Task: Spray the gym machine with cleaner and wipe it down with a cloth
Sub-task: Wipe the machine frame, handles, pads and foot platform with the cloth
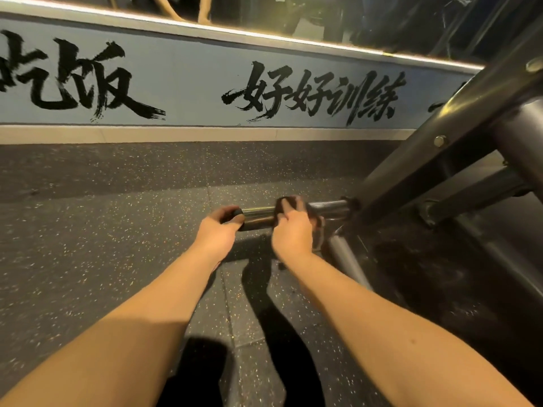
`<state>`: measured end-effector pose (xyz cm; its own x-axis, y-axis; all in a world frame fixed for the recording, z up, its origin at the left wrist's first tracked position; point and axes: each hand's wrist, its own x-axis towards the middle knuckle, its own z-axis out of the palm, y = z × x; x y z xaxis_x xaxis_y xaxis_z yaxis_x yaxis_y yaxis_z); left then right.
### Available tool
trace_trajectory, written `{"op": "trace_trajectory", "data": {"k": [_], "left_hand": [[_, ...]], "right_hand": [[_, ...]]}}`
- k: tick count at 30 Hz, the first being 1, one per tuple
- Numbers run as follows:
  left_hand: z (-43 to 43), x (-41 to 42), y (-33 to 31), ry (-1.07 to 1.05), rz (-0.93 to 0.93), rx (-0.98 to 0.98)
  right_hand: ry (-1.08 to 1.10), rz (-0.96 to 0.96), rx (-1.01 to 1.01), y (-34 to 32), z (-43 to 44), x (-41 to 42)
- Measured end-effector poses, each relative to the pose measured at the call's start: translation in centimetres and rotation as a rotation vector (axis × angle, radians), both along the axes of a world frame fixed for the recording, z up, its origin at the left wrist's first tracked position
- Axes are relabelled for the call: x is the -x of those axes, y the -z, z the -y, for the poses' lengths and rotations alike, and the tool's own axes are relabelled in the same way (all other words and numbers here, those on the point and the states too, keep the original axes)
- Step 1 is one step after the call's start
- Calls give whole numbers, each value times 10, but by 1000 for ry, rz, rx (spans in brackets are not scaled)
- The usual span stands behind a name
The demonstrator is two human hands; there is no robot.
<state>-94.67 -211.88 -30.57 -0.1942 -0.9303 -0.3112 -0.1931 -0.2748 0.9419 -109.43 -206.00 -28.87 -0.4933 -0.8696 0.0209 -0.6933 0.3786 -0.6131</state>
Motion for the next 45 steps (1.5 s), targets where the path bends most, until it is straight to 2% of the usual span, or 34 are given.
{"op": "trace_trajectory", "data": {"k": [3,6,10,15,18,22,26,29,33,36,39,43,45], "left_hand": [[-4,-1,-2,26,-1,15],[-3,-2,-1,6,-27,-8],[0,-4,-3,-1,-23,-15],[0,-6,0,-7,-29,1],[-1,-7,1,-16,-37,18],[-2,-6,4,-57,-40,53],[-2,-5,8,-80,-61,40],[0,-4,10,-72,-72,41],[3,-4,8,1,-149,20],[6,-4,11,8,-172,0],[6,-4,11,5,-177,-36],[5,-4,10,23,-154,-19],[3,-5,8,35,-146,-26]], "right_hand": [[-186,65,5,5,-1,-28],[-201,-53,-151,-14,8,6],[-116,-255,-597,-45,27,68],[-146,-528,-677,-49,36,61],[-234,-473,-631,-47,49,42],[-503,-138,-450,-54,67,0],[-621,-44,-424,-48,71,4],[-526,-68,-428,-37,61,58],[-271,-262,-391,-24,43,136],[-118,-420,-310,4,36,130],[33,-252,-85,25,19,66],[-69,54,224,33,1,-35],[-88,61,270,34,-1,-46]]}}
